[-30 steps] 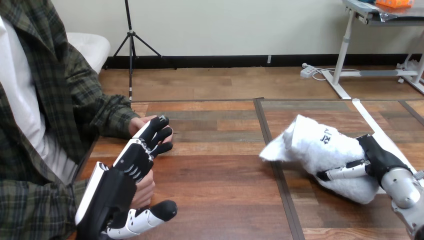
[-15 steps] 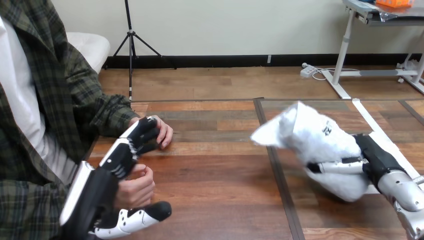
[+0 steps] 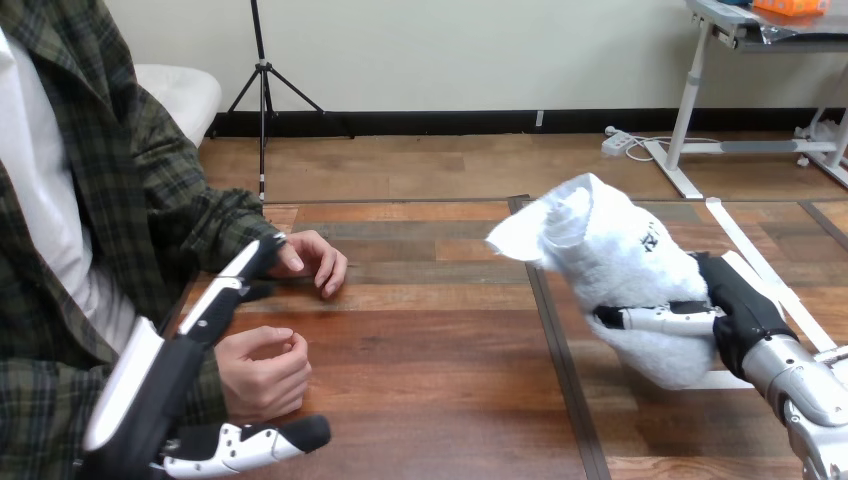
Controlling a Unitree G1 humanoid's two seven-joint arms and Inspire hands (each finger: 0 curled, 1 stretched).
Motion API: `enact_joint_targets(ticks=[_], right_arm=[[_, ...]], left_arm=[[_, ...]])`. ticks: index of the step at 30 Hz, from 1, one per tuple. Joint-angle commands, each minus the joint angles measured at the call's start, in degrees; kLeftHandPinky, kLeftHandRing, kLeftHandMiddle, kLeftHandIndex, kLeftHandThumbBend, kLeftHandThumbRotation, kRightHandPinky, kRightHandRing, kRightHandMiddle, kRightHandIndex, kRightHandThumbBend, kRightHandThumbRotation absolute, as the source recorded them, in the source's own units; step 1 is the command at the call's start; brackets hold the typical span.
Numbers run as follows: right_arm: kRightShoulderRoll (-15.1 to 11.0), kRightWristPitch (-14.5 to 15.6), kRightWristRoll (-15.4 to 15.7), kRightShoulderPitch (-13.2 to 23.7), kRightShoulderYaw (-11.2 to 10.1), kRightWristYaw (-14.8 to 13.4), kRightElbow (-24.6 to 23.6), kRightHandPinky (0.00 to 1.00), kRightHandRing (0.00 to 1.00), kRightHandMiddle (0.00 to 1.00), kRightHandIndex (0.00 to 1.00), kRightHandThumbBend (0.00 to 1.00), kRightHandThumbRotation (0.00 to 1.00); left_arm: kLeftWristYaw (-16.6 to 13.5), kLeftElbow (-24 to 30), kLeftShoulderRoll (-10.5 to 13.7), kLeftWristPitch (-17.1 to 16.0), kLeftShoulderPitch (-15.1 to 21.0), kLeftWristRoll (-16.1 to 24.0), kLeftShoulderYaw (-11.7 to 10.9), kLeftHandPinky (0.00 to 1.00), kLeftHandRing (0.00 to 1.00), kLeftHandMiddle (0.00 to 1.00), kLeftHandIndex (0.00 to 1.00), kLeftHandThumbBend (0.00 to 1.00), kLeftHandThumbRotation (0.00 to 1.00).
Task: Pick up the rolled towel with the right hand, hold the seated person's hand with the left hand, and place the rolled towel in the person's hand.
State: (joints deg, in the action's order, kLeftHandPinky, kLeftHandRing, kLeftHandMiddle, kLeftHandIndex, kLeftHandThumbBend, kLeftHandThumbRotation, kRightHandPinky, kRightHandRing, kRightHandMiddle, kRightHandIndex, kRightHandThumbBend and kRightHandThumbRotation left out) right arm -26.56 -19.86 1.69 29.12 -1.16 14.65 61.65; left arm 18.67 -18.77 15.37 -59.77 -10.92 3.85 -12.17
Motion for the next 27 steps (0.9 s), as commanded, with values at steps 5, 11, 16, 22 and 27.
enact_joint_targets(ticks=[5, 11, 16, 22, 27], right_arm=[[1.3, -1.2, -4.1, -1.0, -3.0, 2.1, -10.3, 0.09, 0.13, 0.2, 0.22, 0.66, 0.0], [2.4, -1.2, -7.2, -3.6, -4.3, 5.1, -14.9, 0.08, 0.12, 0.19, 0.22, 0.66, 0.0], [2.8, -1.2, -8.7, -5.3, -4.6, 6.7, -17.7, 0.07, 0.11, 0.18, 0.21, 0.66, 0.0], [3.3, 0.1, -10.8, -7.6, -4.9, 8.2, -22.6, 0.06, 0.1, 0.17, 0.21, 0.67, 0.0], [3.6, 1.6, -12.1, -9.8, -4.9, 9.0, -27.7, 0.06, 0.1, 0.16, 0.21, 0.68, 0.0]], left_arm=[[-5.0, 1.4, 5.3, 1.1, 2.4, 6.3, -4.0, 0.86, 0.94, 0.97, 0.97, 1.0, 0.58], [-7.6, 1.7, 8.8, 3.1, 2.2, 10.6, -5.7, 0.86, 0.95, 0.98, 0.98, 1.0, 0.59], [-7.9, 1.0, 11.6, 5.0, 2.1, 11.1, -5.8, 0.88, 0.97, 0.99, 0.99, 1.0, 0.59], [-8.5, 0.1, 14.9, 6.9, 2.3, 13.2, -5.8, 0.88, 0.97, 1.0, 1.0, 1.0, 0.57], [-8.9, -1.2, 17.3, 7.9, 2.8, 14.6, -5.2, 0.87, 0.97, 1.0, 1.0, 1.0, 0.54]])
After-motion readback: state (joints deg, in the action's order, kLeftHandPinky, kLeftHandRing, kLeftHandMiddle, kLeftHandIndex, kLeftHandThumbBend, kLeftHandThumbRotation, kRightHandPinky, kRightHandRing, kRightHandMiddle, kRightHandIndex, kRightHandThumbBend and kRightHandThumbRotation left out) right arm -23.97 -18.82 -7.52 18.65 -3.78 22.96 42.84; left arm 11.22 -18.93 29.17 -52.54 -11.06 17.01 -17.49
